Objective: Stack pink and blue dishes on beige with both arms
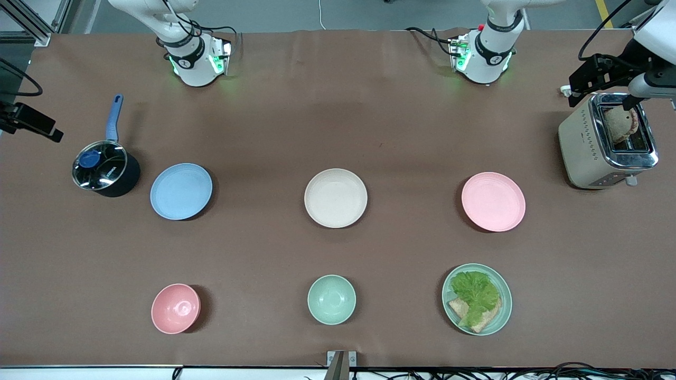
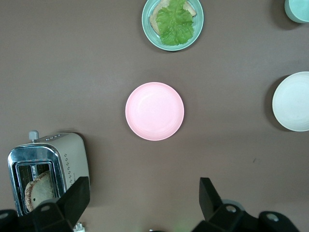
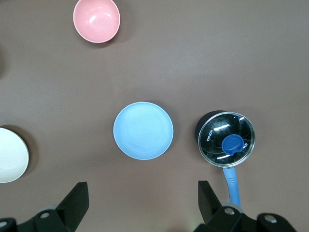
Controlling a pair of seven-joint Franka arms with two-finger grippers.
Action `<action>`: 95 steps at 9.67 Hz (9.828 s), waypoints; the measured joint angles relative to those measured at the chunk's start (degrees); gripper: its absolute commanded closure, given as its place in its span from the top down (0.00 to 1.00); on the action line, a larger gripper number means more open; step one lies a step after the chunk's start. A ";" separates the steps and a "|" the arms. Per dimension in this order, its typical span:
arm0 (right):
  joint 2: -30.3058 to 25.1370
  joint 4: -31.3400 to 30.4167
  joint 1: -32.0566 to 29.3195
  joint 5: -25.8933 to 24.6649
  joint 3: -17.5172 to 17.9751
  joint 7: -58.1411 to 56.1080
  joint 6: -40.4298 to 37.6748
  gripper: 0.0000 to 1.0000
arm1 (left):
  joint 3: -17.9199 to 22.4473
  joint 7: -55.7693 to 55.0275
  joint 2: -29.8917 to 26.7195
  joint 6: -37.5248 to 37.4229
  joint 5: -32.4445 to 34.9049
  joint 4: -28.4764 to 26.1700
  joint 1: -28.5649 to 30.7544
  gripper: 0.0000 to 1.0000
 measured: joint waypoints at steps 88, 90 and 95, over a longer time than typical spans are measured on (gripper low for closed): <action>-2.06 -1.88 4.15 -0.52 -0.77 1.94 2.28 1.00 | 1.28 -5.53 3.95 0.54 0.75 -0.05 -2.61 1.00; -2.05 -1.78 3.99 -0.52 -1.08 1.24 2.37 1.00 | 1.05 -5.54 3.95 0.53 0.72 -0.06 -2.62 1.00; -2.05 -1.11 0.76 -0.51 -1.69 -5.59 1.49 1.00 | 0.99 -5.53 4.38 0.58 0.71 -0.10 -2.60 1.00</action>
